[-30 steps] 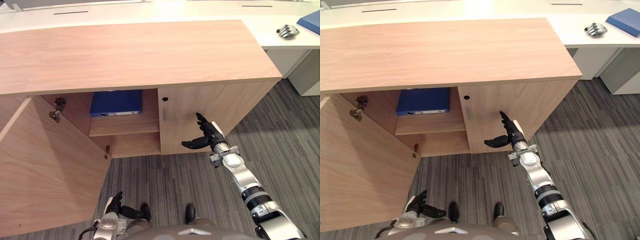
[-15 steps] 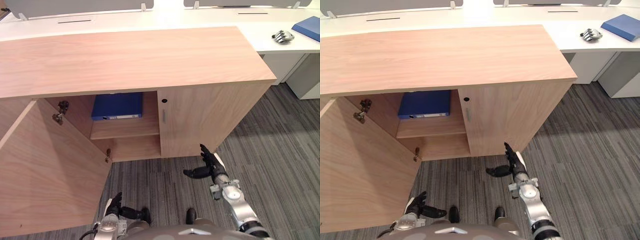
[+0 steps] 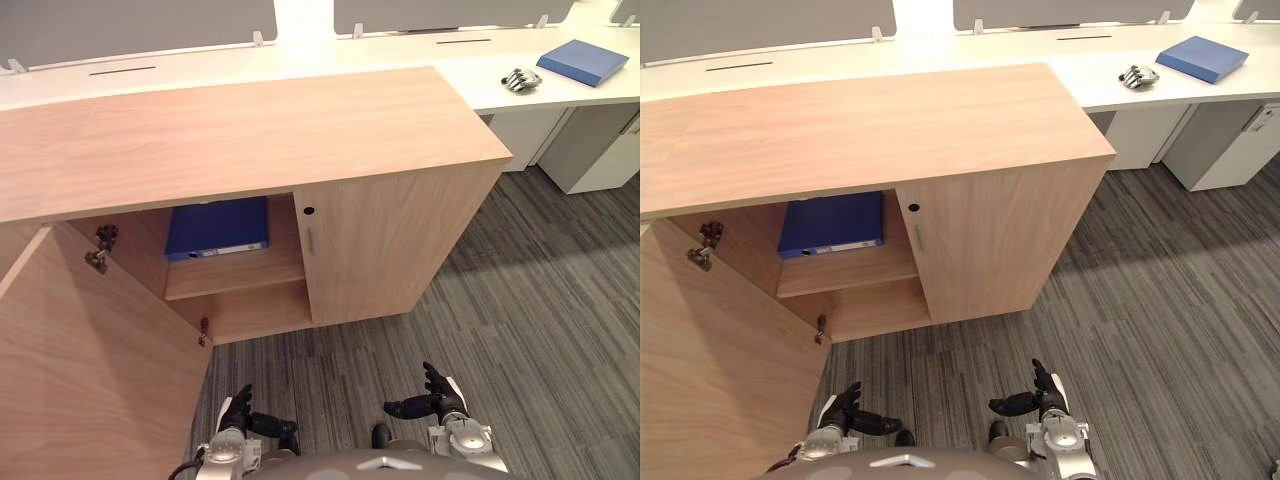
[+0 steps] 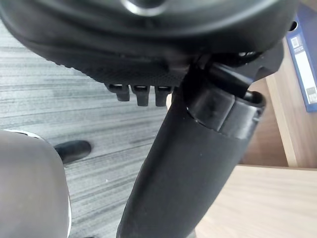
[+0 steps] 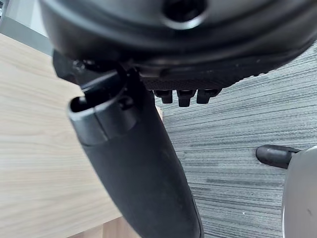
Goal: Walk over to the cabinet, pick up the folder, carry it to the office cabinet, place the folder inside the office cabinet, then close the office cabinet door
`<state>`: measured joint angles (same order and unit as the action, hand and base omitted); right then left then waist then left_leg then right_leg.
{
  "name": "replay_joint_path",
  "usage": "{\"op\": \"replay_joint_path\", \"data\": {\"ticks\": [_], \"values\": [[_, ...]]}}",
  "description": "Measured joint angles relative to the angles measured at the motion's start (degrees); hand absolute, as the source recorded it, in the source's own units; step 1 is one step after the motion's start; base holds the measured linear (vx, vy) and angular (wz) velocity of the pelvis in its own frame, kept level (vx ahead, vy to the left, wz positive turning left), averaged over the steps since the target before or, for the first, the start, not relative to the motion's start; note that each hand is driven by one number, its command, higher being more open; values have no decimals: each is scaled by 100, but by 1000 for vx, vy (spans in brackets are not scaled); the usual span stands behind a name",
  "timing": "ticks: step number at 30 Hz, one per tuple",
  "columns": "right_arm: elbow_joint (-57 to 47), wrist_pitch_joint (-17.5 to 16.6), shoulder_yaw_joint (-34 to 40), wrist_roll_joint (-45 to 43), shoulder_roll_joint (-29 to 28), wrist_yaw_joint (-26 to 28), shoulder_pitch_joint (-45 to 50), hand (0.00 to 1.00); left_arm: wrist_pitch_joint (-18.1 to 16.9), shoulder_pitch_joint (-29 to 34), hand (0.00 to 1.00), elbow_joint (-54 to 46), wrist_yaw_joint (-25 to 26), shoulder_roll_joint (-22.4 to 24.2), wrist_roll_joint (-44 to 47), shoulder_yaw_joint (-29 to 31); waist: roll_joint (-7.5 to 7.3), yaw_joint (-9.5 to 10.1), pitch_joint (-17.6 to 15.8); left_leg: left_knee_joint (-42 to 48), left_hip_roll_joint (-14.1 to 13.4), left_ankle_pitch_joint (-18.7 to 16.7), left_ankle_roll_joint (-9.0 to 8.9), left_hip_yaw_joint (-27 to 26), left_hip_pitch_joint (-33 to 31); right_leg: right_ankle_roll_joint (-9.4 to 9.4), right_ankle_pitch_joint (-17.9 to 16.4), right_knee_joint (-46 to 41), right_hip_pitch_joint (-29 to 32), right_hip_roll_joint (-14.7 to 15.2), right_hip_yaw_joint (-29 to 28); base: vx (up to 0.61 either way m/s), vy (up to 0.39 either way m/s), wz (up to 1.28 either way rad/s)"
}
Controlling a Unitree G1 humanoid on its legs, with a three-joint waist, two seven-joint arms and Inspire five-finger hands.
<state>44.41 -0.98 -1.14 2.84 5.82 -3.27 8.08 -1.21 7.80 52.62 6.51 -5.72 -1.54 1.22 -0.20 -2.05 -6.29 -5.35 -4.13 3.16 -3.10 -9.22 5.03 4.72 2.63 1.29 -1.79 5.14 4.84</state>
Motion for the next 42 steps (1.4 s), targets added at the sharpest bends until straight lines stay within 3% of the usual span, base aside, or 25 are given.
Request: {"op": "replay_joint_path", "data": {"ticks": [7, 10, 15, 19, 22, 23, 24, 26, 27, 33, 37, 42], "values": [[280, 33, -1, 155, -79, -69, -92, 100, -1, 99, 100, -280, 188, 50, 349, 202, -46, 44, 8, 29, 72, 23, 26, 226, -211, 35, -344, -619, 381, 119, 182, 0, -2, 17], [339, 33, -6, 155, -101, -76, -115, 100, -7, 191, 100, -559, 270, 76, 561, 527, -51, 167, 14, 29, 127, 37, 36, 521, -311, 52, -420, -597, 307, 186, 464, 40, 0, 50], [364, 32, -10, 153, -128, -104, -253, 100, -98, 335, 100, -1045, 439, 114, 935, 1064, -34, 238, 8, 31, 269, 190, 85, 1412, -578, 101, -535, -424, -7, 297, 1360, 63, -11, 96], [327, 17, -11, 151, -112, -135, -276, 100, -147, 368, 100, -1506, 498, 175, 1004, 1303, 3, 504, -28, 32, 410, 321, 48, 2352, -714, 55, -814, -507, -371, 357, 2323, 73, -48, 124], [70, -40, -12, 151, -117, -153, -336, 100, -188, 478, 100, -1742, 551, 210, 1005, 1442, 88, 636, -184, 31, 483, 415, 5, 2701, -785, 68, -1095, -852, -431, 465, 2762, 31, -47, 89], [-4, -52, -12, 151, -127, -152, -349, 100, -187, 533, 100, -1818, 572, 244, 1009, 1553, 92, 640, -203, 25, 545, 470, 70, 2571, -854, 90, -1222, -1016, -448, 574, 2964, 4, 7, 85], [-32, -54, -3, 151, -147, -154, -351, 100, -187, 581, 100, -1877, 597, 275, 1013, 1683, 74, 639, -213, 2, 488, 343, 342, 1944, -900, 131, -1308, -1106, -506, 653, 3204, 10, 16, 94], [-49, -46, -5, 151, -143, -153, -312, 100, -188, 599, 100, -1890, 615, 328, 1069, 1850, 23, 609, -256, 27, 314, 321, 376, 943, -930, 189, -1358, -1140, -649, 723, 3536, 54, 1, 93], [-48, -31, -5, 151, -118, -150, -317, 100, -188, 669, 100, -1885, 614, 342, 1107, 1889, 64, 629, -248, 28, 281, 473, 239, 761, -940, 188, -1366, -1158, -675, 740, 3573, 83, 20, 69], [-49, -22, -7, 151, -139, -141, -506, 100, -187, 690, 100, -1696, 602, 265, 1108, 2168, -115, 661, -382, 31, 535, 484, 232, 997, -928, 172, -1375, -927, -835, 821, 3258, 51, 24, 29], [-22, -25, -10, 149, -137, -121, -737, 100, -189, 671, 100, -1728, 619, 82, 1219, 2554, -87, 670, -410, 27, 559, 477, 227, 981, -858, 234, -1333, -755, -926, 791, 3098, -7, -16, -2], [38, -32, -11, 134, -65, -100, -747, 100, -201, 617, 100, -2099, 673, -524, 1233, 2745, -53, 689, -441, -9, 462, 447, 184, 960, -835, 239, -1321, -634, -951, 678, 2988, -34, -35, -8]]}}
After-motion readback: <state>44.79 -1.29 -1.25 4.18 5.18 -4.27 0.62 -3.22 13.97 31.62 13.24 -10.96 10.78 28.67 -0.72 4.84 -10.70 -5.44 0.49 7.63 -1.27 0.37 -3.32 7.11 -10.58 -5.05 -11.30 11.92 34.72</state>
